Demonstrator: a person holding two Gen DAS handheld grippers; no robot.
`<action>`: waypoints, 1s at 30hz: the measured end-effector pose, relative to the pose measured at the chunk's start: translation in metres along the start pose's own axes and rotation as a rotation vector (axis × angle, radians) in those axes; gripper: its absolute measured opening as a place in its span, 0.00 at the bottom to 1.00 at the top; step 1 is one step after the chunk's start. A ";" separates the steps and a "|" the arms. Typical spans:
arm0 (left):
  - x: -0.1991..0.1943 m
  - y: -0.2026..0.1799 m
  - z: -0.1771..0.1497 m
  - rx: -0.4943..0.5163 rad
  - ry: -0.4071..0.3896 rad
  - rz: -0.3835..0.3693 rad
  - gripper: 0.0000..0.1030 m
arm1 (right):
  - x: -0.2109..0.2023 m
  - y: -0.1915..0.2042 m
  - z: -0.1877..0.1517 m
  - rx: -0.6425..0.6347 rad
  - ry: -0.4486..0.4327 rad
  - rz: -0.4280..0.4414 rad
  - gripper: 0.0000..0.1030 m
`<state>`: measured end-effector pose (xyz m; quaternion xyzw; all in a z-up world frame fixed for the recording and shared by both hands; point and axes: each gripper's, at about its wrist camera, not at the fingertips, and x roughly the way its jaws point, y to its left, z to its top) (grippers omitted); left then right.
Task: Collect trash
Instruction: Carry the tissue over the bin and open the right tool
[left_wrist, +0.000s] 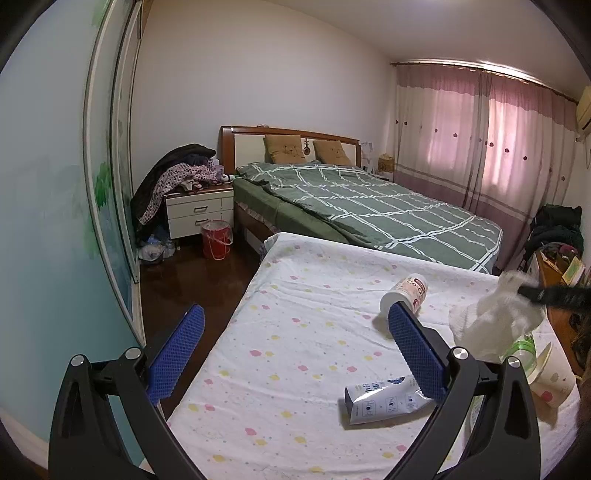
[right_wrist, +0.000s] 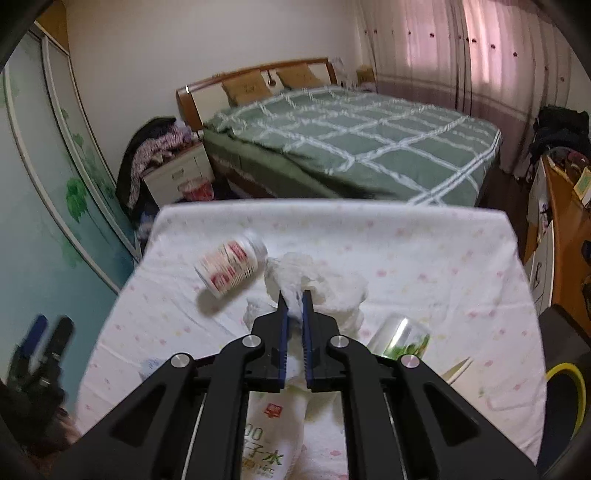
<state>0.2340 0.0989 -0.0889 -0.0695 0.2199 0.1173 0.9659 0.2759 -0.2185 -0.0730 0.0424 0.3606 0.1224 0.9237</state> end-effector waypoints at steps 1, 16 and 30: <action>0.000 0.000 0.000 0.000 0.000 -0.001 0.95 | -0.007 -0.001 0.003 0.002 -0.014 0.001 0.06; -0.008 -0.005 -0.002 0.023 -0.019 -0.009 0.95 | -0.152 -0.073 -0.003 0.086 -0.262 -0.108 0.07; -0.012 -0.017 -0.005 0.071 -0.024 -0.017 0.95 | -0.181 -0.226 -0.091 0.363 -0.211 -0.430 0.07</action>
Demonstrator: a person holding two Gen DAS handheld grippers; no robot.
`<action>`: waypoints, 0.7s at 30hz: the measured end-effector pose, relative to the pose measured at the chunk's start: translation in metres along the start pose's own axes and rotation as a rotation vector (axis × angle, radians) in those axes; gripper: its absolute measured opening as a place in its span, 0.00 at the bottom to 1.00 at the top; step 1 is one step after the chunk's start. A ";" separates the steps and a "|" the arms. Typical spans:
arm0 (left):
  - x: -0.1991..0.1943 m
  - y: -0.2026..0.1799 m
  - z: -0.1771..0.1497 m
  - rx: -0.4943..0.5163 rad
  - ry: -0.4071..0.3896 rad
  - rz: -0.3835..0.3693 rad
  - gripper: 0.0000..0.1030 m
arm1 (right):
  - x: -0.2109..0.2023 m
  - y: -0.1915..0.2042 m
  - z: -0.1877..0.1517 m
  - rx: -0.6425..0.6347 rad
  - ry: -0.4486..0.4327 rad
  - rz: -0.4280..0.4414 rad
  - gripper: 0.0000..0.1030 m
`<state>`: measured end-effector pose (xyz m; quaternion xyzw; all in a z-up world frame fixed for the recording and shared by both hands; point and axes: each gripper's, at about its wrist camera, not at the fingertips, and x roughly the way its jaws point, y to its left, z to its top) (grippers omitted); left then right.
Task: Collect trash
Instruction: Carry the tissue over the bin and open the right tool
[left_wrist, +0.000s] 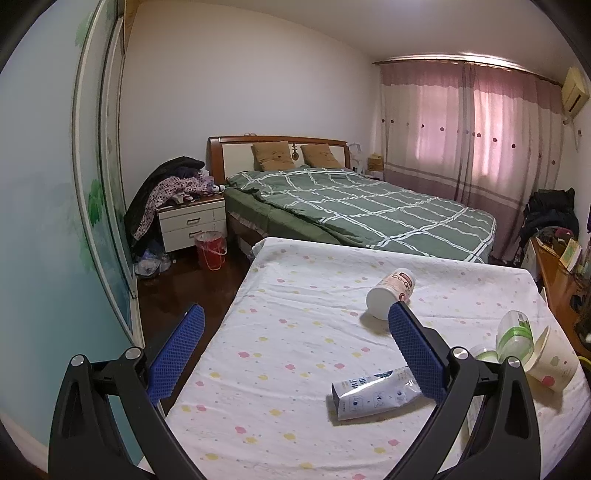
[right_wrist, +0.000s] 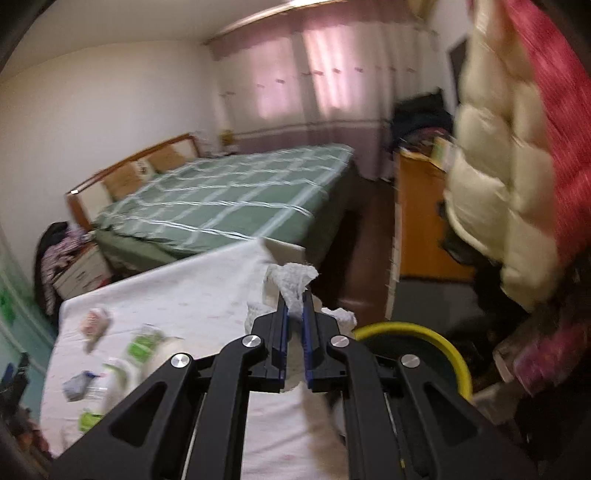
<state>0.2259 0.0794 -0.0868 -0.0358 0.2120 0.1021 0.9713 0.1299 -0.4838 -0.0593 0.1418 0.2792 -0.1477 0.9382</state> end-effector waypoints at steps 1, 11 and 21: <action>0.000 -0.001 0.000 0.002 0.001 0.000 0.95 | 0.006 -0.007 -0.004 0.010 0.008 -0.018 0.07; 0.001 -0.003 -0.001 0.011 0.006 -0.006 0.95 | 0.047 -0.061 -0.028 0.081 0.059 -0.217 0.22; 0.001 -0.013 -0.002 0.041 0.011 -0.022 0.95 | 0.076 -0.050 -0.043 0.096 0.003 -0.275 0.28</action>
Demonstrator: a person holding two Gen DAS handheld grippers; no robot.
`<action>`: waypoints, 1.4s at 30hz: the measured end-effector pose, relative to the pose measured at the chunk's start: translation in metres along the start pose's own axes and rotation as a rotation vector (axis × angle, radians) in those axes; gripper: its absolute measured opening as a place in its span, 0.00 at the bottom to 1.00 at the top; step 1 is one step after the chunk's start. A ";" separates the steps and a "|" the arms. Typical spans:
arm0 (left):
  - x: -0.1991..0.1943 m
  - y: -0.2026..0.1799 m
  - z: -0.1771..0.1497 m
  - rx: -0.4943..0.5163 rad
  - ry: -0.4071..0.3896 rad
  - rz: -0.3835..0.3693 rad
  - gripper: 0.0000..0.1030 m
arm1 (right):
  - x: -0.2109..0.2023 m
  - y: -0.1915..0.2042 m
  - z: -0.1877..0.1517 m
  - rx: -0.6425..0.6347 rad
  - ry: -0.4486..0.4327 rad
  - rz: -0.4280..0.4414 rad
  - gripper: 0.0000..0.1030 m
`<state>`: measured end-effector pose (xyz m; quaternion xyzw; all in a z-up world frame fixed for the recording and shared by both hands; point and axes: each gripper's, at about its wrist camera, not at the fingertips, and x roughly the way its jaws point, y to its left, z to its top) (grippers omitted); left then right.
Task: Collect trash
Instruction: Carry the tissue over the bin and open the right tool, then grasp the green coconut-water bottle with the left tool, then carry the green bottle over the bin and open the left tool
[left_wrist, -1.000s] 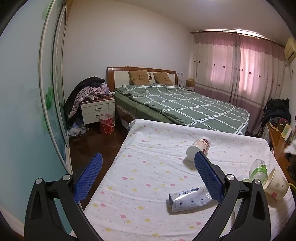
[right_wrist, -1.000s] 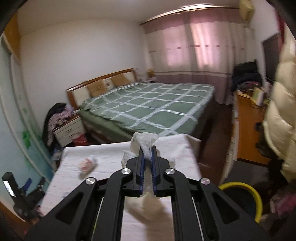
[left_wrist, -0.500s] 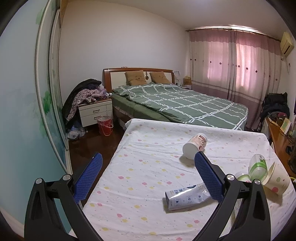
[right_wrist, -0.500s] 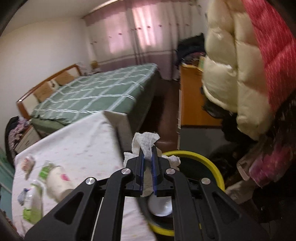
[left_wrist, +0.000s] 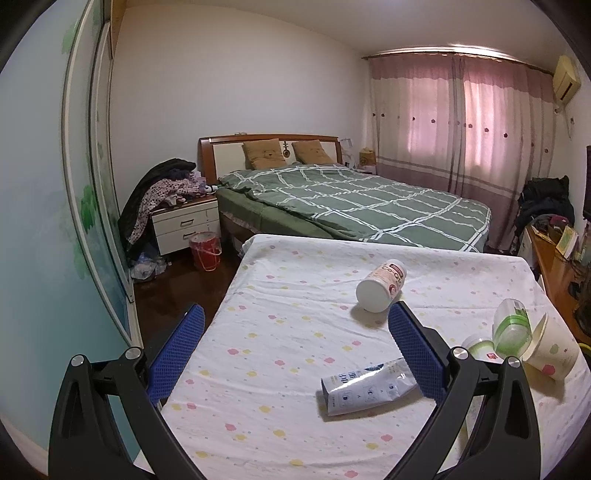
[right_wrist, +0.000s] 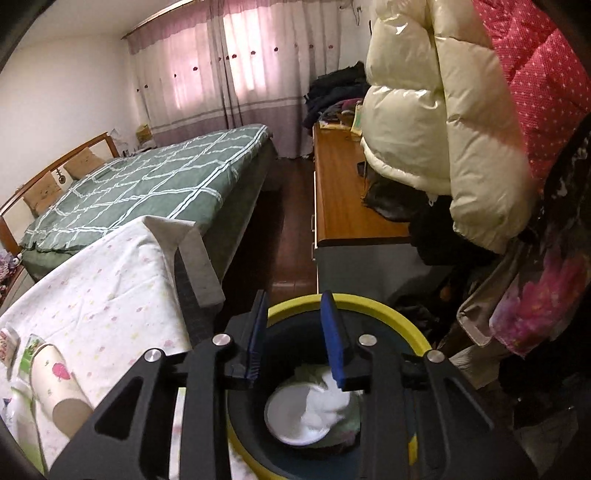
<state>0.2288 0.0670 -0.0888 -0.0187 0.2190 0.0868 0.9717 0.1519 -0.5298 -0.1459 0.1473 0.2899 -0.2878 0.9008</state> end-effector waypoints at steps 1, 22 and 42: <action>0.000 -0.002 0.000 0.007 0.002 -0.004 0.95 | 0.000 0.003 -0.001 -0.001 -0.005 -0.006 0.28; -0.053 -0.109 -0.050 0.156 0.255 -0.347 0.95 | 0.008 0.004 -0.008 -0.011 -0.034 -0.035 0.39; -0.001 -0.132 -0.072 0.169 0.405 -0.358 0.51 | 0.010 0.004 -0.009 -0.010 -0.027 -0.022 0.42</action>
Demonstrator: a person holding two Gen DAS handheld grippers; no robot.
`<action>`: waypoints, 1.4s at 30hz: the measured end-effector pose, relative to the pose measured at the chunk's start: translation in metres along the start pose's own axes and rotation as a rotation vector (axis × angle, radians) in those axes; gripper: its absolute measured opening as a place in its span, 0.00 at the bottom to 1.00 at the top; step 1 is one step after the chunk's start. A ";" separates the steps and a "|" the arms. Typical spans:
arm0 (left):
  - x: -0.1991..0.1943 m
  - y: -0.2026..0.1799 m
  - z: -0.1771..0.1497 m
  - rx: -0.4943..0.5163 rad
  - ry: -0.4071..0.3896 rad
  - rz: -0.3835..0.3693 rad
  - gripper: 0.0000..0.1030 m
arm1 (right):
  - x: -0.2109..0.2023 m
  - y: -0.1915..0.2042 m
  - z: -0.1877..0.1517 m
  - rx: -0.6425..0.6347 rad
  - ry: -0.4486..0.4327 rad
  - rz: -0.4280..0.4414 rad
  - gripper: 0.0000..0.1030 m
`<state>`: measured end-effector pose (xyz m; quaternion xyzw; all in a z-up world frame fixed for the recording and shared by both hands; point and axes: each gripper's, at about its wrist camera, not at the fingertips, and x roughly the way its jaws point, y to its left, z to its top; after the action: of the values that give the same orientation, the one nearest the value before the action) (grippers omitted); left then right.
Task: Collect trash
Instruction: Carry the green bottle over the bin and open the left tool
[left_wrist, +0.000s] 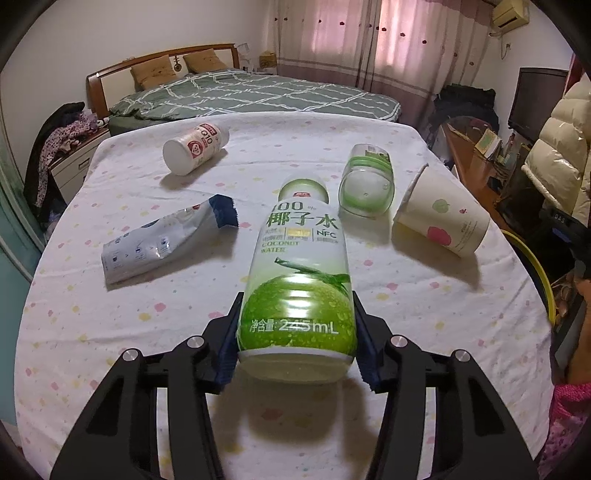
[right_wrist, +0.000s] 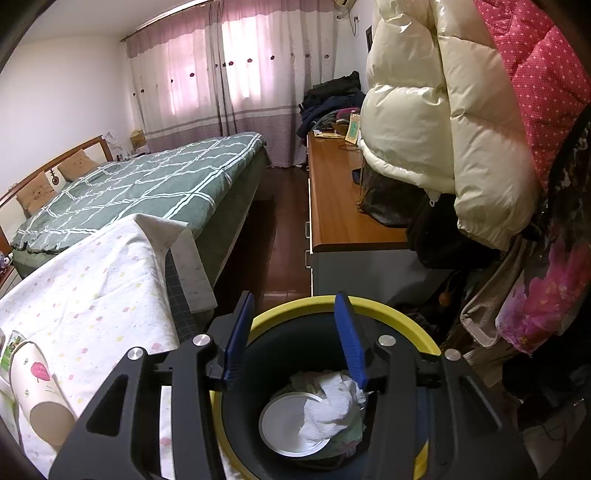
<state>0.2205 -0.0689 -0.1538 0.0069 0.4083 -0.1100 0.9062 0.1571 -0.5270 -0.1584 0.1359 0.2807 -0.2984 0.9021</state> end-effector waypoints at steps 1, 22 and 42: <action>-0.001 0.000 0.000 0.004 -0.005 0.000 0.50 | 0.000 0.000 0.000 0.000 -0.001 -0.001 0.42; -0.091 -0.013 0.030 0.117 -0.209 0.011 0.50 | -0.001 0.002 -0.001 0.001 0.000 0.005 0.42; -0.116 -0.079 0.053 0.209 -0.245 -0.100 0.50 | -0.035 -0.029 -0.005 -0.002 0.005 0.056 0.49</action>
<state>0.1692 -0.1286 -0.0262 0.0676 0.2810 -0.1968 0.9369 0.1133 -0.5316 -0.1441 0.1437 0.2792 -0.2726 0.9095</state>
